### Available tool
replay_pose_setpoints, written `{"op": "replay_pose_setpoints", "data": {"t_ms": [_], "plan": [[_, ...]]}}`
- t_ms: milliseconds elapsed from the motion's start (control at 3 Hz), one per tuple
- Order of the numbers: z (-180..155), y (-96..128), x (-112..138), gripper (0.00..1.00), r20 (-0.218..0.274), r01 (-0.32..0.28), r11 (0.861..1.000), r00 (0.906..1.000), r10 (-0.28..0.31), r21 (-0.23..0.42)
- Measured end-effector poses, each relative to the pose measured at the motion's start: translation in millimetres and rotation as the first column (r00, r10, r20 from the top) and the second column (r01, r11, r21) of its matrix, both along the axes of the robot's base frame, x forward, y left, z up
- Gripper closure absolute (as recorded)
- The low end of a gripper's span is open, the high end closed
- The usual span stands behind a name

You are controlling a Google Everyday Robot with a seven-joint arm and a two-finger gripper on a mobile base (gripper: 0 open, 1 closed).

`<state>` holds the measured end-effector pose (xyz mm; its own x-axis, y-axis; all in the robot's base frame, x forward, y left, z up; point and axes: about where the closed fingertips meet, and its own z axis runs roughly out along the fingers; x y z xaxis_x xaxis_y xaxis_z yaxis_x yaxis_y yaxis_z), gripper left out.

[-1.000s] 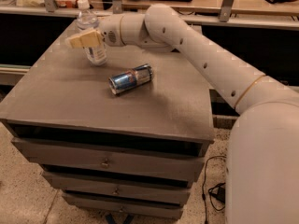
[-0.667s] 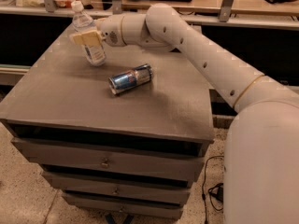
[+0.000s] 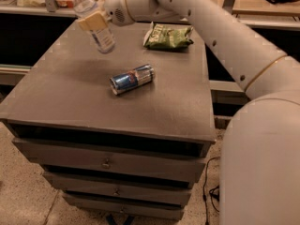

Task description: Knock blue plastic bottle over

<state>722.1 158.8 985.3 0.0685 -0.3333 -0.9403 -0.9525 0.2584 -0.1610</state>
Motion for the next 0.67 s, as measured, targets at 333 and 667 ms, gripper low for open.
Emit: {"op": "replay_pose_setpoints", "data": {"t_ms": [333,667], "plan": [[26,-26,-28,1.0,0.144,-0.048,0.955,0.9852,0.094,-0.294],[25,-25,-49,1.0,0.252,-0.076,0.884,0.9438,0.213,-0.462]]}}
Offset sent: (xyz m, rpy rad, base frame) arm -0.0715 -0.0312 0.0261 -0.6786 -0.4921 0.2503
